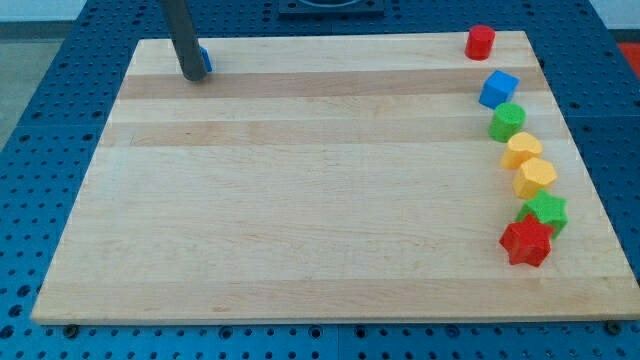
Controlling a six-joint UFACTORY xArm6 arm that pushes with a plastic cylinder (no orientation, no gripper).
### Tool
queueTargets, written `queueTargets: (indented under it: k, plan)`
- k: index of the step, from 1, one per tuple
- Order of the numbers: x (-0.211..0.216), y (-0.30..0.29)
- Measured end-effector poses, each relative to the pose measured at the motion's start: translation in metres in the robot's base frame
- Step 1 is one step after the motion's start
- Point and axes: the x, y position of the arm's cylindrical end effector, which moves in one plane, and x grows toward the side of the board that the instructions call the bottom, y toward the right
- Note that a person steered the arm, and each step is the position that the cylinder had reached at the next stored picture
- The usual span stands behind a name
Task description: Point your arm at bottom right
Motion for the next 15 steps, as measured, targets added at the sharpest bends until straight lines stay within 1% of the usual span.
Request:
queueTargets:
  k: [3,4,7,9,10,11,13,15]
  plan:
    - [-0.004,-0.006]
    - [0.002,0.002]
    - [0.117,0.097]
    - [0.219,0.115]
    - [0.268,0.140]
    - [0.306,0.171]
    - [0.343,0.254]
    - [0.344,0.349]
